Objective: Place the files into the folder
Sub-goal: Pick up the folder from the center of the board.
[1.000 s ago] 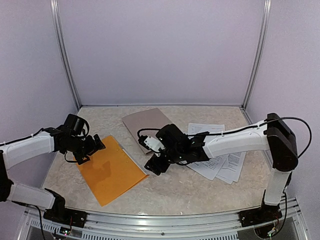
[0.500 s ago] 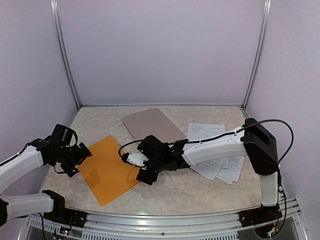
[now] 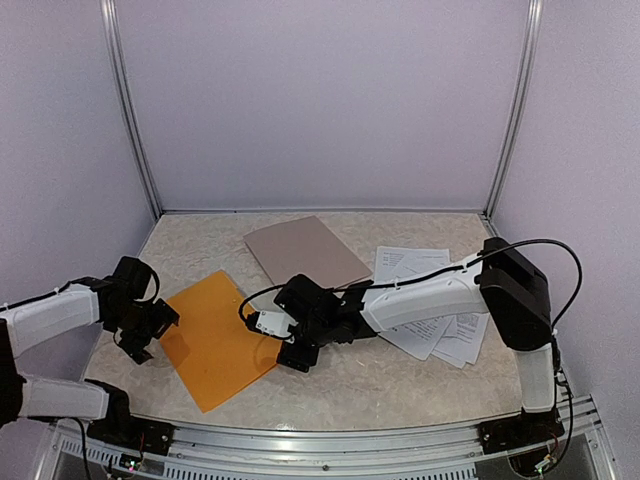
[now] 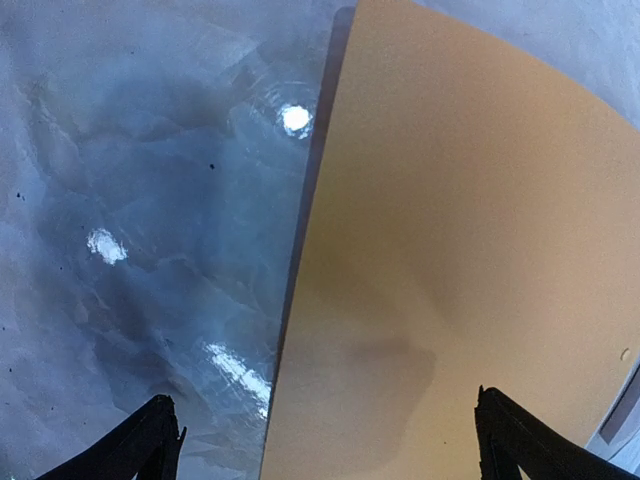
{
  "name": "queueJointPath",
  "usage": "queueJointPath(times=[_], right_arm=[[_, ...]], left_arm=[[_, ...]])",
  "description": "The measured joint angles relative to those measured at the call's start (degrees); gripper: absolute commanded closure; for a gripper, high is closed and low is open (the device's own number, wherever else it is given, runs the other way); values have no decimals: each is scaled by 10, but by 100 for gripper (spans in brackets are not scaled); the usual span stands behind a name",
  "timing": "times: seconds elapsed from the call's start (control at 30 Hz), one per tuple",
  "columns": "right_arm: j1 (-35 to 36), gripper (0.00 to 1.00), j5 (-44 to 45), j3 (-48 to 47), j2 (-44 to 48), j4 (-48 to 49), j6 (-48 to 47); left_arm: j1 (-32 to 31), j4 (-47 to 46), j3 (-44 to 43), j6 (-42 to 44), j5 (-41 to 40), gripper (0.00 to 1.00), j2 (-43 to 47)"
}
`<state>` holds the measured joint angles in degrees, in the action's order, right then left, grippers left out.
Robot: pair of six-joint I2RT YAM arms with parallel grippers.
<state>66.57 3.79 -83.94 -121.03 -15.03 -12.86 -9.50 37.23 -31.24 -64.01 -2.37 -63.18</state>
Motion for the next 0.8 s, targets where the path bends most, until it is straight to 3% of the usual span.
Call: queueJointPath(times=[0.23,0.8], right_arm=[[0,23,-5,21,2,3,-24],[4,37,86,74,38,72,-139]], left_arm=[[2,-41,-23,3,8,1,-94],[3,-106,-52,33,27,1,-146]])
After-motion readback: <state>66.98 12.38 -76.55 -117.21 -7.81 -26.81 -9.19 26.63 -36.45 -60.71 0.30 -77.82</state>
